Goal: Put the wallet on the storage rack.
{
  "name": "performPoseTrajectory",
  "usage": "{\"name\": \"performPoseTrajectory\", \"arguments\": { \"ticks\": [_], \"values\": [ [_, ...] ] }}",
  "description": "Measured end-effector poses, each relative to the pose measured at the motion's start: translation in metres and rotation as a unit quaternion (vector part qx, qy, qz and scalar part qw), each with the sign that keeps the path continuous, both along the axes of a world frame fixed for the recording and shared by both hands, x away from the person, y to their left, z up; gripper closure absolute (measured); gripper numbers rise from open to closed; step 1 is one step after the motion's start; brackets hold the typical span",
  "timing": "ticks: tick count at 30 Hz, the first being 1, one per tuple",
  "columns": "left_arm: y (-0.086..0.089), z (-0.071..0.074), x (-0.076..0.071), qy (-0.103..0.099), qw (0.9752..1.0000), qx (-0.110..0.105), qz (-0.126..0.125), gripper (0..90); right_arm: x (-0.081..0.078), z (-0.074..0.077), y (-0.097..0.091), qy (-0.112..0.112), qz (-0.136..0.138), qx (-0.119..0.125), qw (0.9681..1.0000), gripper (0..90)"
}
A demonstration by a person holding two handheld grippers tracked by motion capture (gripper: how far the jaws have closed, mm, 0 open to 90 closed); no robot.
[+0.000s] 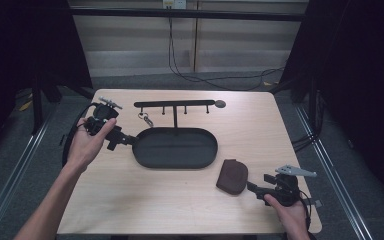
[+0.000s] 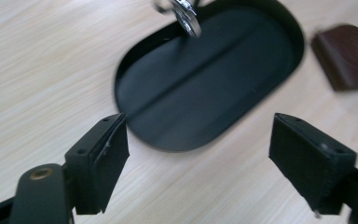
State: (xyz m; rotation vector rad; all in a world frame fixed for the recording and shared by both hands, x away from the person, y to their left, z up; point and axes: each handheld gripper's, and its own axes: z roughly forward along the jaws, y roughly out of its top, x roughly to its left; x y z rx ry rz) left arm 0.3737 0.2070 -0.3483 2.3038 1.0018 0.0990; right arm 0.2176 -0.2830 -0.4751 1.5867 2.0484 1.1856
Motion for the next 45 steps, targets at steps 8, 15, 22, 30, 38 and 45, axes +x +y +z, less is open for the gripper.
{"name": "performPoseTrajectory", "arguments": {
  "ticks": [8, 15, 22, 30, 38, 45],
  "values": [
    [0.009, -0.026, -0.028, -0.030, 0.9991, -0.019, 0.024, 19.0, -0.001, 0.001, -0.003, 0.001, 0.000, 0.007, 1.0000, 21.5],
    [0.028, -0.044, -0.052, -0.035, 0.9967, -0.057, 0.047, 18.8, -0.001, 0.002, -0.004, 0.007, 0.004, 0.021, 0.9998, 23.3],
    [0.038, -0.071, -0.074, -0.031, 0.9952, -0.063, 0.068, 22.8, 0.000, 0.004, -0.005, 0.017, 0.009, 0.040, 0.9990, 25.7],
    [0.037, -0.093, -0.102, -0.034, 0.9952, -0.070, 0.060, 24.3, -0.004, 0.009, -0.006, 0.024, 0.009, 0.033, 0.9991, 26.1],
    [0.042, -0.114, -0.124, -0.032, 0.9924, -0.068, 0.097, 21.7, -0.004, 0.011, -0.006, 0.061, 0.047, 0.030, 0.9966, 28.5],
    [0.046, -0.124, -0.136, -0.019, 0.9941, -0.074, 0.077, 20.1, 0.013, 0.016, 0.003, 0.085, 0.066, 0.032, 0.9937, 24.3]
  ]
}}
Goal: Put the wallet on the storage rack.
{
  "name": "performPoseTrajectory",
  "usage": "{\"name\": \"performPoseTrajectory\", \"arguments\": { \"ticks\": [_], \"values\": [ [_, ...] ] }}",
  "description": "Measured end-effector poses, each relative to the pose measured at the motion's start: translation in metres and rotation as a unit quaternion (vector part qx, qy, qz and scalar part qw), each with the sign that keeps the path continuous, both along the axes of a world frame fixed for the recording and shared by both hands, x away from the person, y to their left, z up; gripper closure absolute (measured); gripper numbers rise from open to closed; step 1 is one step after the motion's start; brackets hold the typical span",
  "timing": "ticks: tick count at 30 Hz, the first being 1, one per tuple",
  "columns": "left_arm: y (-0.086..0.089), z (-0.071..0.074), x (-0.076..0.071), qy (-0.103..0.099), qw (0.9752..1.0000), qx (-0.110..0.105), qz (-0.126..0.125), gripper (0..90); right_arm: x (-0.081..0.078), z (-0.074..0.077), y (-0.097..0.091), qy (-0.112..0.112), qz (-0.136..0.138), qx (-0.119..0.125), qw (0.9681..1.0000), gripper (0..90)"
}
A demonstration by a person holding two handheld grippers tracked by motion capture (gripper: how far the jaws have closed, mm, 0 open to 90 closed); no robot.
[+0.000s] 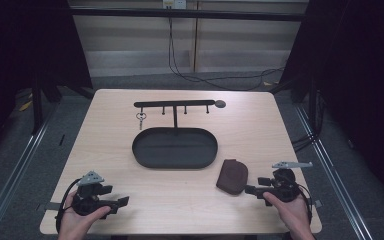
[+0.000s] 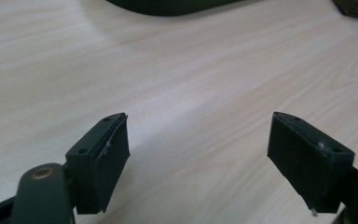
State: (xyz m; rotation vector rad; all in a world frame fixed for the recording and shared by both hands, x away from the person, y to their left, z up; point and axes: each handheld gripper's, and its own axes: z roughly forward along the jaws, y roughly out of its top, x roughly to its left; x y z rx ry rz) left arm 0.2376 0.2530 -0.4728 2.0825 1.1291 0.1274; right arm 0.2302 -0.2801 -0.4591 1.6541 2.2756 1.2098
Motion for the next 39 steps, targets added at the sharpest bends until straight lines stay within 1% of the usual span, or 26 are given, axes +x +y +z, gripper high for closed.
{"name": "performPoseTrajectory", "arguments": {
  "ticks": [2, 3, 4, 5, 6, 8, 9, 12, 13, 14, 16, 18, 19, 20, 21, 23, 24, 26, 28, 31, 32, 33, 34, 35, 37, 39],
  "values": [
    [0.000, -0.001, -0.002, 0.006, 1.0000, -0.006, -0.001, 17.8, 0.007, 0.006, 0.002, 0.003, 0.007, 0.000, 1.0000, 24.9],
    [0.001, -0.001, -0.002, 0.003, 1.0000, -0.004, -0.006, 17.6, 0.011, 0.008, 0.003, 0.004, 0.011, -0.001, 0.9999, 25.0],
    [0.001, 0.001, -0.002, -0.002, 1.0000, -0.007, -0.004, 18.0, 0.013, 0.010, 0.004, 0.007, 0.011, -0.002, 0.9999, 25.4],
    [0.002, 0.001, -0.002, -0.008, 0.9999, -0.004, -0.005, 18.0, 0.018, 0.014, 0.005, 0.011, 0.017, -0.008, 0.9998, 27.1],
    [0.002, 0.001, -0.002, -0.007, 0.9999, -0.011, -0.003, 18.0, 0.022, 0.016, 0.007, 0.016, 0.026, -0.008, 0.9995, 27.3],
    [0.002, 0.001, -0.002, -0.005, 0.9999, -0.012, -0.007, 17.6, 0.028, 0.019, 0.009, 0.023, 0.034, -0.018, 0.9990, 27.0],
    [0.002, 0.001, -0.002, -0.004, 0.9999, -0.011, -0.012, 17.6, 0.032, 0.020, 0.011, 0.030, 0.037, -0.028, 0.9985, 26.9],
    [0.001, 0.004, -0.002, -0.002, 0.9997, -0.016, -0.016, 17.6, 0.045, 0.022, 0.019, 0.067, 0.049, -0.066, 0.9944, 26.3],
    [0.000, 0.004, -0.003, -0.003, 0.9997, -0.015, -0.020, 17.6, 0.047, 0.023, 0.021, 0.074, 0.049, -0.076, 0.9932, 26.6],
    [-0.001, 0.004, -0.004, -0.004, 0.9997, -0.015, -0.019, 17.7, 0.052, 0.024, 0.024, 0.082, 0.051, -0.091, 0.9911, 26.5],
    [0.000, 0.004, -0.003, -0.003, 0.9996, -0.015, -0.023, 17.7, 0.060, 0.025, 0.026, 0.087, 0.050, -0.103, 0.9896, 25.1],
    [0.000, 0.004, -0.002, 0.004, 0.9995, -0.016, -0.025, 17.7, 0.068, 0.024, 0.029, 0.095, 0.052, -0.115, 0.9874, 23.3],
    [0.000, 0.003, -0.002, 0.003, 0.9996, -0.013, -0.024, 17.7, 0.071, 0.024, 0.029, 0.097, 0.055, -0.122, 0.9863, 21.6],
    [0.000, 0.003, -0.002, 0.005, 0.9996, -0.014, -0.023, 17.7, 0.075, 0.023, 0.032, 0.108, 0.060, -0.139, 0.9827, 19.8],
    [-0.001, 0.003, -0.001, 0.006, 0.9996, -0.014, -0.025, 17.7, 0.079, 0.022, 0.035, 0.118, 0.062, -0.150, 0.9798, 19.7],
    [-0.002, 0.003, -0.001, 0.008, 0.9995, -0.011, -0.029, 18.0, 0.085, 0.020, 0.038, 0.137, 0.071, -0.154, 0.9758, 19.8],
    [-0.003, 0.003, -0.001, 0.005, 0.9995, -0.007, -0.029, 18.4, 0.087, 0.020, 0.039, 0.142, 0.075, -0.150, 0.9755, 19.9],
    [-0.003, 0.003, -0.001, 0.006, 0.9995, -0.006, -0.031, 18.8, 0.093, 0.018, 0.040, 0.156, 0.078, -0.154, 0.9725, 19.7],
    [-0.003, 0.002, -0.001, 0.007, 0.9995, -0.007, -0.031, 18.8, 0.098, 0.017, 0.041, 0.159, 0.076, -0.159, 0.9714, 18.7],
    [0.000, 0.002, 0.001, 0.013, 0.9993, -0.019, -0.030, 18.8, 0.103, 0.016, 0.044, 0.179, 0.080, -0.173, 0.9651, 17.7],
    [0.001, 0.002, 0.001, 0.013, 0.9993, -0.019, -0.029, 18.8, 0.105, 0.015, 0.045, 0.186, 0.084, -0.170, 0.9641, 17.7],
    [0.001, 0.002, 0.001, 0.011, 0.9994, -0.020, -0.026, 18.8, 0.107, 0.014, 0.045, 0.192, 0.088, -0.173, 0.9621, 17.7],
    [0.001, 0.003, 0.001, 0.011, 0.9994, -0.021, -0.027, 18.8, 0.109, 0.012, 0.047, 0.196, 0.090, -0.180, 0.9597, 17.7],
    [0.001, 0.003, 0.001, 0.011, 0.9993, -0.021, -0.027, 18.8, 0.111, 0.011, 0.049, 0.204, 0.089, -0.188, 0.9566, 17.5],
    [0.001, 0.003, 0.001, 0.010, 0.9994, -0.020, -0.027, 18.8, 0.115, 0.007, 0.051, 0.214, 0.092, -0.191, 0.9535, 17.5],
    [0.002, 0.003, 0.001, 0.011, 0.9993, -0.020, -0.029, 18.8, 0.120, 0.003, 0.053, 0.222, 0.093, -0.193, 0.9512, 17.1]
  ]
}}
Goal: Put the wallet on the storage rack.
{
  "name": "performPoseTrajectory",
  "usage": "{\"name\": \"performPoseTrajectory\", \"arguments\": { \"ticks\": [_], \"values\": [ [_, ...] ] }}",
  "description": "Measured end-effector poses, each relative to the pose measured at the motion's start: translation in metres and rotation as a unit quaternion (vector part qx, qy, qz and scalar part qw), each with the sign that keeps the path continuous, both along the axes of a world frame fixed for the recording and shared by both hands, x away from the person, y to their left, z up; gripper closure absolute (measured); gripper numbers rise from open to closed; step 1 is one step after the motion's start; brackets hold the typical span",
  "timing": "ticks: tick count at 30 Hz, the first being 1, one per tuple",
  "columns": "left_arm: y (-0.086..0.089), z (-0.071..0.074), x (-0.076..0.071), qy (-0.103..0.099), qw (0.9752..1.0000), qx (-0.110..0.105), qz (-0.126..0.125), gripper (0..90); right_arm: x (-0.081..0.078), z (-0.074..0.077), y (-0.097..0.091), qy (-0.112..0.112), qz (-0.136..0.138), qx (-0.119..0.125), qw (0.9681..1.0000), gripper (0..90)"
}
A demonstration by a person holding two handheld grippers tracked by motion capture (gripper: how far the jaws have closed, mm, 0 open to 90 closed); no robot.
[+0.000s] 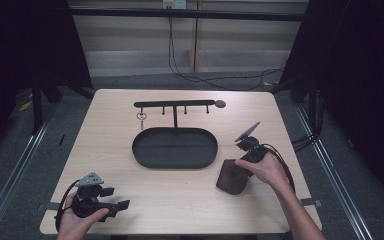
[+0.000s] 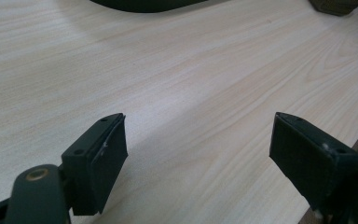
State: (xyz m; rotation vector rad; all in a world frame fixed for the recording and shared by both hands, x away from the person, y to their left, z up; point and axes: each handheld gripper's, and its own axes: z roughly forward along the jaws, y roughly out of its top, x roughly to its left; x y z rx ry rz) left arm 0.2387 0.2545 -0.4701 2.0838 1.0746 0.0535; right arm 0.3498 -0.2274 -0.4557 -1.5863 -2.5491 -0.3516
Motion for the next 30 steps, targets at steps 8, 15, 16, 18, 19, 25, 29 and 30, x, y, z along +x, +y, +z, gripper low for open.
{"name": "performPoseTrajectory", "arguments": {
  "ticks": [8, 15, 16, 18, 19, 25, 29, 30],
  "values": [
    [0.001, 0.000, 0.000, 0.000, 1.0000, 0.004, 0.003, 18.8, 0.007, -0.008, 0.003, 0.019, 0.005, 0.005, 0.9998, 17.0],
    [0.001, 0.000, 0.000, 0.002, 1.0000, 0.004, 0.002, 18.8, 0.011, -0.012, -0.001, 0.042, 0.001, 0.034, 0.9985, 21.5],
    [0.001, 0.000, 0.000, 0.002, 1.0000, 0.003, 0.002, 18.8, 0.012, -0.013, -0.002, 0.047, 0.000, 0.037, 0.9982, 21.5],
    [0.000, 0.000, 0.000, 0.001, 1.0000, 0.004, 0.002, 18.8, 0.012, -0.013, -0.002, 0.047, 0.000, 0.038, 0.9982, 21.9],
    [0.000, 0.000, 0.000, 0.002, 1.0000, 0.003, 0.002, 18.8, 0.012, -0.013, -0.002, 0.049, -0.001, 0.037, 0.9981, 22.6],
    [0.001, 0.000, 0.000, 0.001, 1.0000, 0.003, 0.001, 18.8, 0.012, -0.011, -0.001, 0.046, -0.001, 0.033, 0.9984, 25.6],
    [0.001, 0.000, 0.000, 0.002, 1.0000, 0.006, 0.002, 19.1, 0.010, -0.009, 0.001, 0.038, -0.002, 0.022, 0.9990, 28.1],
    [0.001, 0.000, 0.000, 0.002, 1.0000, 0.008, 0.003, 19.6, 0.010, -0.008, 0.001, 0.037, -0.003, 0.021, 0.9991, 29.6]
  ]
}}
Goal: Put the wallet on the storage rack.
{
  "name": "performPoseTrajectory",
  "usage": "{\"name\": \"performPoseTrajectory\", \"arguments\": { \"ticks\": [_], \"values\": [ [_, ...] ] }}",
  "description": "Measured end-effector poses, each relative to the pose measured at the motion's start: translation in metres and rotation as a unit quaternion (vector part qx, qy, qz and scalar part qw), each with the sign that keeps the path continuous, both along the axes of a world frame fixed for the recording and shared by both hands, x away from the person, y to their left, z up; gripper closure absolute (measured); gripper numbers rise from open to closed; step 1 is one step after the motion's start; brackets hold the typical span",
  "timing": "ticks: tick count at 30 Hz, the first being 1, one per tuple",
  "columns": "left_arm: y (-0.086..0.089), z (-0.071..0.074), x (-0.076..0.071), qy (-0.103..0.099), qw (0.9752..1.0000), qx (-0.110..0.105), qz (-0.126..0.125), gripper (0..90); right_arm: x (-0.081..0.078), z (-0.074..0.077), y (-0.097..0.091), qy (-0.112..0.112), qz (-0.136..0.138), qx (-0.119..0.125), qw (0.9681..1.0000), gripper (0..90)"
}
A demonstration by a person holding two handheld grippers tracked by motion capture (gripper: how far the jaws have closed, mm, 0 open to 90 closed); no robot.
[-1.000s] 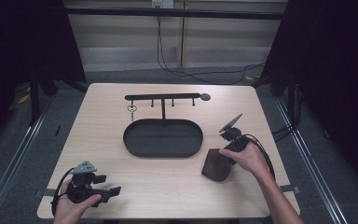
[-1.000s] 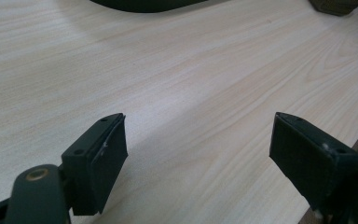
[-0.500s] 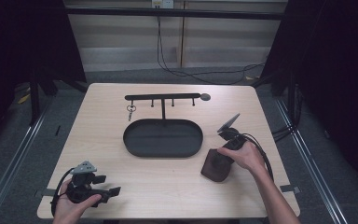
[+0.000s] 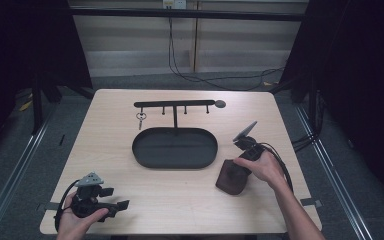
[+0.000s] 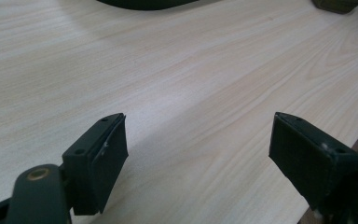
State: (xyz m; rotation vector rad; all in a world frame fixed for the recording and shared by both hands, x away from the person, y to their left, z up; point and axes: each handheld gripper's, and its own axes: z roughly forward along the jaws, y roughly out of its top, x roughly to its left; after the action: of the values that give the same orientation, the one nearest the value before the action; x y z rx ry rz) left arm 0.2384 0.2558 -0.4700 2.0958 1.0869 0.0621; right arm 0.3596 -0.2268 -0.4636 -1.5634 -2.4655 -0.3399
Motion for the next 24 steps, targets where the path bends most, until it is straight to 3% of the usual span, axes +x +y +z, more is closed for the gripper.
{"name": "performPoseTrajectory", "arguments": {
  "ticks": [15, 18, 24],
  "values": [
    [0.001, -0.001, 0.001, 0.004, 1.0000, -0.005, 0.001, 19.8, -0.003, 0.013, -0.008, -0.019, -0.026, 0.000, 0.9995, 50.8],
    [0.001, -0.001, 0.001, 0.004, 1.0000, -0.003, -0.001, 19.8, -0.004, 0.017, -0.012, -0.025, -0.033, 0.012, 0.9991, 56.8],
    [0.001, -0.001, 0.001, 0.004, 1.0000, -0.004, -0.002, 19.8, -0.006, 0.031, -0.011, -0.042, -0.021, 0.014, 0.9988, 65.0]
  ]
}}
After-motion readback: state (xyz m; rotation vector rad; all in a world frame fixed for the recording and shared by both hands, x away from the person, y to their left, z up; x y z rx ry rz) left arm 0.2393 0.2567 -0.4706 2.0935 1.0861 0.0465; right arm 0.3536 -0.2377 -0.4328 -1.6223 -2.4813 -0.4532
